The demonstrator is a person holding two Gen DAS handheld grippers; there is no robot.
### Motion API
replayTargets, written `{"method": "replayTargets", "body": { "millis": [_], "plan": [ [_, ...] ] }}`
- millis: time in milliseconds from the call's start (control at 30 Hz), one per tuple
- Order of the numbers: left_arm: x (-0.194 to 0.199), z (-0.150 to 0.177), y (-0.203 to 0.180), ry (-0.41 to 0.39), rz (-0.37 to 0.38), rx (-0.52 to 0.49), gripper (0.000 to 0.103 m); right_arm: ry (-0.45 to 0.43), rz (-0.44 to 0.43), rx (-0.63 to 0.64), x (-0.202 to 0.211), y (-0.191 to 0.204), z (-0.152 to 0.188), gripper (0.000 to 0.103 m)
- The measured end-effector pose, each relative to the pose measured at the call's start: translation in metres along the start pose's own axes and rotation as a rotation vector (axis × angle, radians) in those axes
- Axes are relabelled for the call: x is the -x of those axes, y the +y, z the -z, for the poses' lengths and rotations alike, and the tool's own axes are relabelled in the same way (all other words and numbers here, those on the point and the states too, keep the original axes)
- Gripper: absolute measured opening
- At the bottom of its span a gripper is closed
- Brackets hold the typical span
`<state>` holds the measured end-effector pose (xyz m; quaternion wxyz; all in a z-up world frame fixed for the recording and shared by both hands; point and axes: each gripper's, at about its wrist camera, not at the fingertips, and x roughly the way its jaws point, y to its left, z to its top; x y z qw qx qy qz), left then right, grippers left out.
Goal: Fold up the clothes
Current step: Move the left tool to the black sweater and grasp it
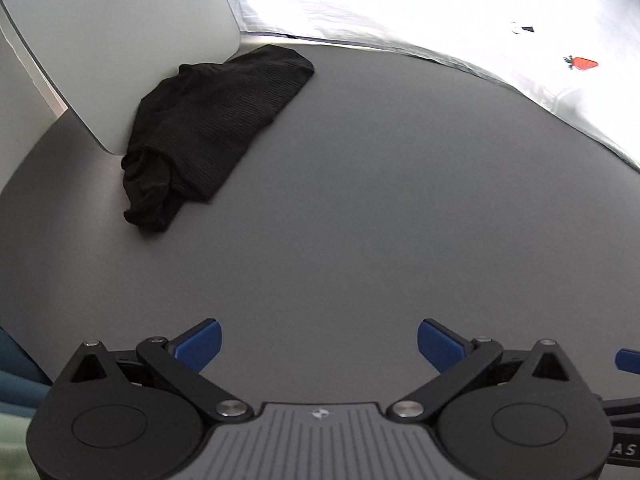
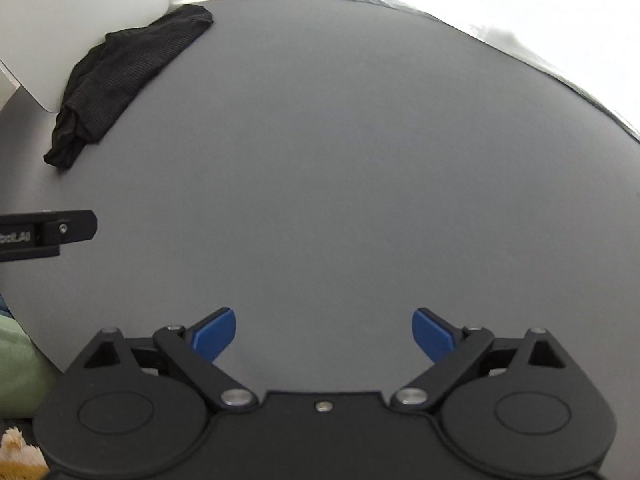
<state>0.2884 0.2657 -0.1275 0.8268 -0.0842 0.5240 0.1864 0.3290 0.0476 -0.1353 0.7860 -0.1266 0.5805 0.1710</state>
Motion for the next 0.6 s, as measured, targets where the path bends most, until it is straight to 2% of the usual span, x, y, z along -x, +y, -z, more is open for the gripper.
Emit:
{"method": "replayTargets", "body": {
  "millis": [133, 233, 333, 433, 500, 533, 567, 600],
  "plan": [
    [-0.058, -0.041, 0.055, -0.053, -0.139, 0.045, 0.102, -0.048, -0.033, 0.063, -0.010, 0.040, -0.045, 0.094],
    [-0.097, -0.072, 0.094, -0.056, -0.199, 0.107, 0.101, -0.057, -0.055, 0.117, -0.021, 0.065, -0.073, 0.094],
    [-0.125, -0.096, 0.127, -0.053, -0.183, 0.202, 0.099, -0.055, -0.069, 0.161, -0.034, 0.082, -0.090, 0.090],
    [-0.145, -0.110, 0.148, -0.050, -0.117, 0.328, 0.093, -0.048, -0.073, 0.208, -0.050, 0.098, -0.106, 0.088],
    [-0.156, -0.118, 0.157, -0.053, -0.079, 0.401, 0.079, -0.044, -0.076, 0.239, -0.060, 0.109, -0.116, 0.087],
    [-0.162, -0.122, 0.158, -0.055, -0.063, 0.428, 0.076, -0.043, -0.074, 0.255, -0.065, 0.114, -0.121, 0.087],
    [-0.165, -0.126, 0.156, -0.059, -0.056, 0.428, 0.066, -0.046, -0.065, 0.272, -0.070, 0.118, -0.125, 0.087],
    [-0.168, -0.129, 0.153, -0.063, -0.053, 0.420, 0.062, -0.048, -0.057, 0.286, -0.075, 0.121, -0.128, 0.087]
  ]
}}
